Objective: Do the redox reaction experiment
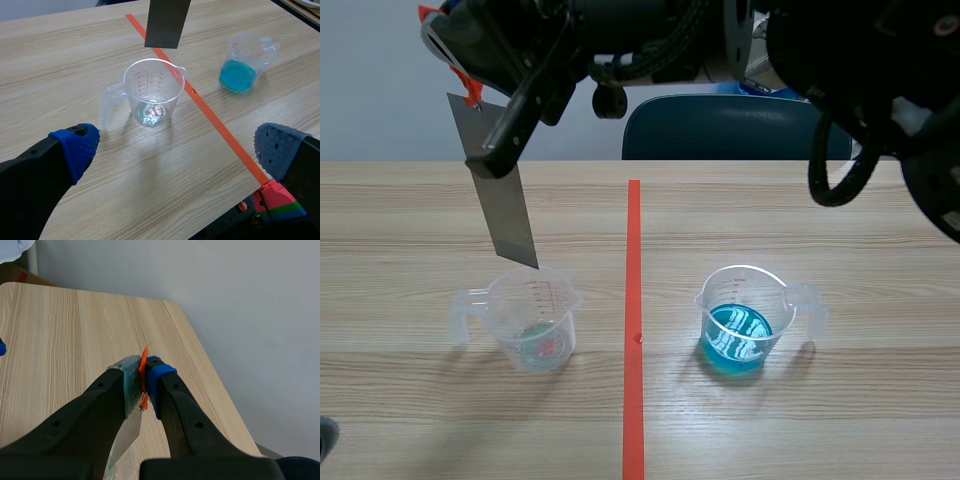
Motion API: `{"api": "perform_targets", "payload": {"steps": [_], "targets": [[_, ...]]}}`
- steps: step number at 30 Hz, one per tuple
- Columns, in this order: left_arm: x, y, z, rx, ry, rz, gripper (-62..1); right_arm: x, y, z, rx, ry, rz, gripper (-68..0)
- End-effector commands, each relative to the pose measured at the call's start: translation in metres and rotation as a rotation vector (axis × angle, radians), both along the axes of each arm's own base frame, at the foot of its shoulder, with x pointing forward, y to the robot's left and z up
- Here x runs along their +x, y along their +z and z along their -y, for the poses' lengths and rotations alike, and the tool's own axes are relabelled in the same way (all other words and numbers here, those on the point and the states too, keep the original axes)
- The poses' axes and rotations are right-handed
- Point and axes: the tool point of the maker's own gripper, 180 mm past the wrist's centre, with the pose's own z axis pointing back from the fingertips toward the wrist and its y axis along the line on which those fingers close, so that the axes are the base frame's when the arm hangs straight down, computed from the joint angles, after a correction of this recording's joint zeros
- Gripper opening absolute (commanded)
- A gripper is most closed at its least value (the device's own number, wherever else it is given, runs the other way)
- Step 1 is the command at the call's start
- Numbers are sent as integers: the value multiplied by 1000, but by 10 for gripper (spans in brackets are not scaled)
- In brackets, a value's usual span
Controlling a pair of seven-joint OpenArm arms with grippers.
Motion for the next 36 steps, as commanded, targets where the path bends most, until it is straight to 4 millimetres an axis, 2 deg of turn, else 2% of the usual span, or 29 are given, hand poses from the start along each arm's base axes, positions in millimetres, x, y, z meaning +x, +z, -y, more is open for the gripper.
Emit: {"api": "perform_targets", "payload": {"steps": [1,8,12,18,36], "targets": [[4,10,4,-28,2,35,14,1,9,0,22,5,18,-669],[4,10,4,-28,2,35,14,3,8,4,18,1,25,-669],[4,10,4,-28,2,35,14,7,6,14,20,-14,19,-669],[4,10,4,-28,2,35,14,18,6,40,24,-67,33,-669],[4,10,4,-28,2,35,14,11,-3,118,-68,-120,91,-669]]}}
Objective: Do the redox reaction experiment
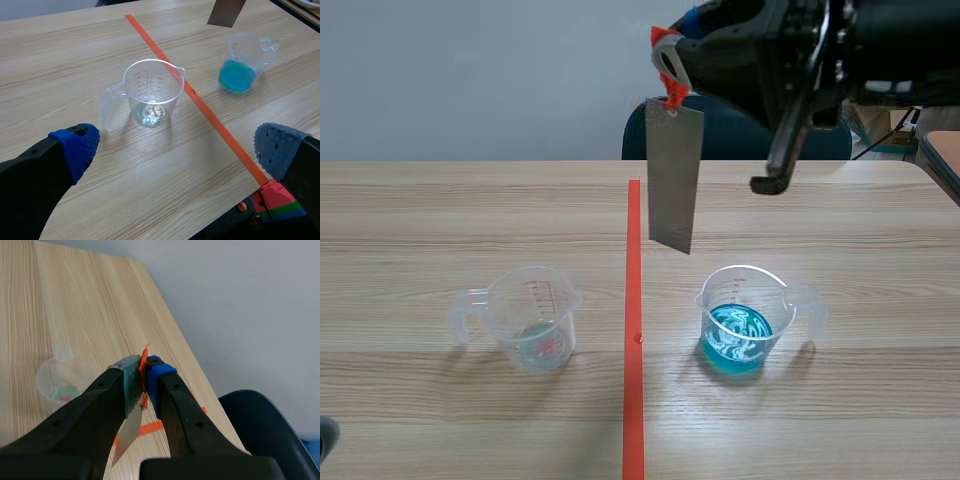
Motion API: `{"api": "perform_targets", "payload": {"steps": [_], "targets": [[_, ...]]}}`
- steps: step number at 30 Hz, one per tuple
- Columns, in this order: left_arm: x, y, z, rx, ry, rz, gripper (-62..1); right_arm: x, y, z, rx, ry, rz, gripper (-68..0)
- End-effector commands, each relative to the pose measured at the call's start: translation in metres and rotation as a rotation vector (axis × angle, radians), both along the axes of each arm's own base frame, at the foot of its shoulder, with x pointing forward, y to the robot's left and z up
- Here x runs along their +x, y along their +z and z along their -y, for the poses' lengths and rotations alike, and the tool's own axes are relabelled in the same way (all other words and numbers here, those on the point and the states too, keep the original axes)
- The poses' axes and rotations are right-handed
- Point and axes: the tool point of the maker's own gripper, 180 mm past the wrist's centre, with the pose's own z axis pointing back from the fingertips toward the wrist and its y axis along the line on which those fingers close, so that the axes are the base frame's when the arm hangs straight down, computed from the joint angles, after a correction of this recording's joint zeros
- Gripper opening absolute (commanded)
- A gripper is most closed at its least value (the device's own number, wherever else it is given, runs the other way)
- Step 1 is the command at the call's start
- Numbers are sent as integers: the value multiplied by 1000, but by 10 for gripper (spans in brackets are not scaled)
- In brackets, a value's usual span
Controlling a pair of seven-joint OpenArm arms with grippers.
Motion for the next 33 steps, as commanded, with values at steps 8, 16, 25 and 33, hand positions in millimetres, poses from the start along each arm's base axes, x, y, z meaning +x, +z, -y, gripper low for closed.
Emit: {"api": "perform_targets", "payload": {"steps": [8,16,25,33], "targets": [[4,10,4,-27,2,35,14,-20,6,20,-27,36,15,-669],[4,10,4,-27,2,35,14,-26,-5,38,-89,37,-7,-669],[4,10,4,-27,2,35,14,-19,1,48,-128,12,29,-669],[4,10,4,-27,2,35,14,-15,6,54,-135,-11,44,-669]]}}
